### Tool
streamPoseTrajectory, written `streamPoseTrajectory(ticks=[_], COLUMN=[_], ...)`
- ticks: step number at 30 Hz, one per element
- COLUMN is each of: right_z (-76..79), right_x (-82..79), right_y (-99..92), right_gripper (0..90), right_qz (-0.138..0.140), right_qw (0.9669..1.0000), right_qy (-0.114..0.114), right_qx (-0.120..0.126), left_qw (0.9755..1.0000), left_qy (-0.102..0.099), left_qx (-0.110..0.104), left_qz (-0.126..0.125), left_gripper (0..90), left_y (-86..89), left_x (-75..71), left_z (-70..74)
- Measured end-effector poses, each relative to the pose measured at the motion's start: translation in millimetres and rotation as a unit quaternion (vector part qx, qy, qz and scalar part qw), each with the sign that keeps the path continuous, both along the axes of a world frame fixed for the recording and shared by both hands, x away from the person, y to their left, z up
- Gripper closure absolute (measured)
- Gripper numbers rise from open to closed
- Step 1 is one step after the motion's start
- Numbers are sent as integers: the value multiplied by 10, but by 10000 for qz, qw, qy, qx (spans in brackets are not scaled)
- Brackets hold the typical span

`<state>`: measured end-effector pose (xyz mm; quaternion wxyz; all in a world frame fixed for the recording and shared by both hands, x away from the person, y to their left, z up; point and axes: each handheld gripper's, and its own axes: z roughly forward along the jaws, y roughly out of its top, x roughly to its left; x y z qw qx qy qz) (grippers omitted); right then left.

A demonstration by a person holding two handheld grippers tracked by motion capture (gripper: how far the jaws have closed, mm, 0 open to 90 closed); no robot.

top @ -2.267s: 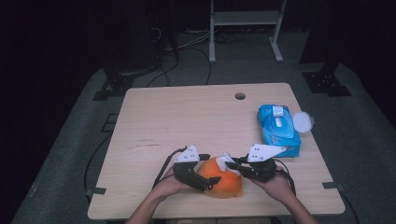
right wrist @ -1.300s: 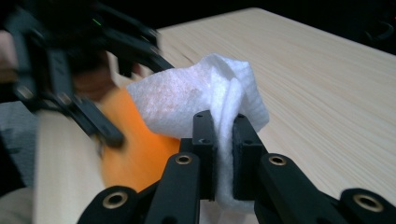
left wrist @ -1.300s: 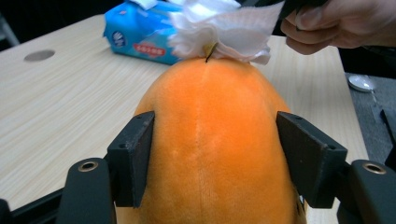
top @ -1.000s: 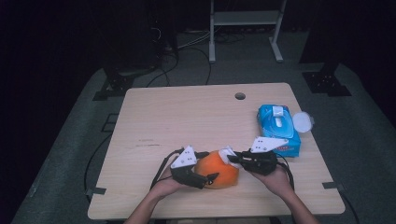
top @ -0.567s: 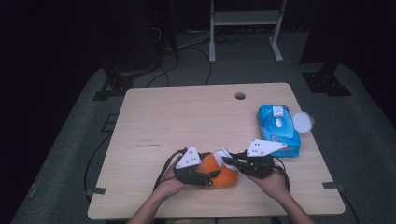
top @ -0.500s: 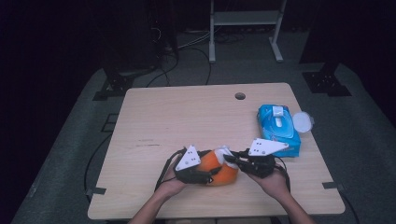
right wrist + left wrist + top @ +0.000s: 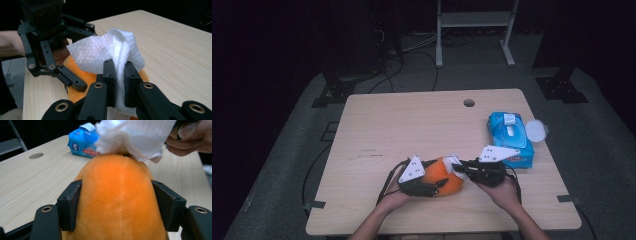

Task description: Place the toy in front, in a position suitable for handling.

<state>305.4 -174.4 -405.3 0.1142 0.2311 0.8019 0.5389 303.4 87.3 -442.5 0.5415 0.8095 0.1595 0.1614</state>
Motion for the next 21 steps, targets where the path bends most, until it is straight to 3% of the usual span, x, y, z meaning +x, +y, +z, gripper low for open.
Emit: streamPoseTrajectory(ticks=[2, 9, 11, 13, 15, 17, 19, 21], right_z=[-34, -160, -137, -67, -9, 15, -14, -68], right_x=[31, 125, 112, 81, 53, 26, 19, 46], right_y=[-19, -265, -243, -188, -142, -78, -22, -28], right_gripper=[818, 818, 818, 818, 818, 817, 817, 817], right_qz=[7, -457, -447, -394, -274, -134, -88, -61], right_qw=[9999, 9983, 9985, 9991, 9994, 9997, 9999, 9997], right_qy=[117, 335, 320, 166, 141, 98, 99, 226], right_qx=[37, -138, -75, -22, 168, 182, 37, 58], left_qw=[10000, 9987, 9991, 9995, 9998, 9998, 9998, 9996], left_qy=[87, 480, 409, 320, 215, 142, 142, 261], left_qx=[36, -139, -97, -31, -3, 48, 83, 53], left_qz=[9, 72, 38, 1, -46, -89, -89, -137], left_gripper=[304, 284, 282, 279, 279, 279, 278, 242], left_y=[42, 160, 128, 91, 44, 16, 12, 38], left_x=[18, 124, 108, 88, 62, 43, 29, 45], left_z=[-3, -36, -31, -24, -21, -15, -8, 17])
